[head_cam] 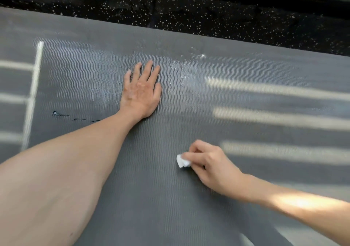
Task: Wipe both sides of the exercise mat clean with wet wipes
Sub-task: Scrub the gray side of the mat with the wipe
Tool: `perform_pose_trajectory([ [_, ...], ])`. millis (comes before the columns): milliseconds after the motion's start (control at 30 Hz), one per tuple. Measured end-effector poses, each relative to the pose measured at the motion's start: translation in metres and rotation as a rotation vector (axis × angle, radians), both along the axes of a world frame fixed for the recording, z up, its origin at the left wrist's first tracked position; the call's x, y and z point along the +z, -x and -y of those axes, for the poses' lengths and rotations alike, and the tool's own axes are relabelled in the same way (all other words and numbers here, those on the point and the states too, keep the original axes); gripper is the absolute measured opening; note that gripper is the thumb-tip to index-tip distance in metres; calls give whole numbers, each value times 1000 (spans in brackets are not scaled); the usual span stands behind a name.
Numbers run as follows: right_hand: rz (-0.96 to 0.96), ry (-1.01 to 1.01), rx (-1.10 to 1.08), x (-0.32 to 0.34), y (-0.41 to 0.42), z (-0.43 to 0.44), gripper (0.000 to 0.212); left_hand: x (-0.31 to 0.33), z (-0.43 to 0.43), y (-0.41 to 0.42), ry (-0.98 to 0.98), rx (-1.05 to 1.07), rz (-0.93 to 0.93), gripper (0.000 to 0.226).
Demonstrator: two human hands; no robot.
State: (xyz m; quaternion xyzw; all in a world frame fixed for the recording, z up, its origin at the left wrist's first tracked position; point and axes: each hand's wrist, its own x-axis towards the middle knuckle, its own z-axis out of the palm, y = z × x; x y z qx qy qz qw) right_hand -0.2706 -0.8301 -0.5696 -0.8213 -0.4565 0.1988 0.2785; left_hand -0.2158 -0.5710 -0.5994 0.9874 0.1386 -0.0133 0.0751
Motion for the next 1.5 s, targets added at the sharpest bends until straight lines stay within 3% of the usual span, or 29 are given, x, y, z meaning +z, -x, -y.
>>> perform_pose_trajectory([
  [67, -73, 44, 121, 7, 17, 12, 21, 0, 2, 1, -43, -10, -39, 57],
  [233, 127, -49, -129, 0, -7, -2, 26, 3, 17, 25, -18, -34, -98, 60],
  [400, -10, 14, 61, 9, 53, 19, 25, 1, 51, 112, 24, -153, -64, 65],
  [533, 126, -24, -150, 8, 24, 4, 22, -3, 66, 161, 1, -181, -32, 62],
  [633, 63, -3, -79, 8, 72, 18, 20, -3, 72, 176, 22, -190, -40, 61],
  [733, -24, 62, 59, 14, 96, 30, 25, 2, 73, 179, 42, -183, -39, 61],
  [900, 87, -18, -164, 8, 93, 20, 21, 3, 72, 180, 62, -179, -46, 65],
  [1067, -44, 85, 68, 14, 154, 49, 20, 6, 72, 180, 87, -181, -29, 62],
  [1233, 62, 19, -178, 5, 142, 39, 18, 6, 71, 179, 119, -172, -23, 58],
  [1367, -84, 91, 53, 12, 191, 55, 19, 7, 72, 179, 127, -163, -35, 58],
  [1500, -39, 37, -189, 13, 146, 45, 21, 13, 75, 178, 163, -163, -61, 58],
])
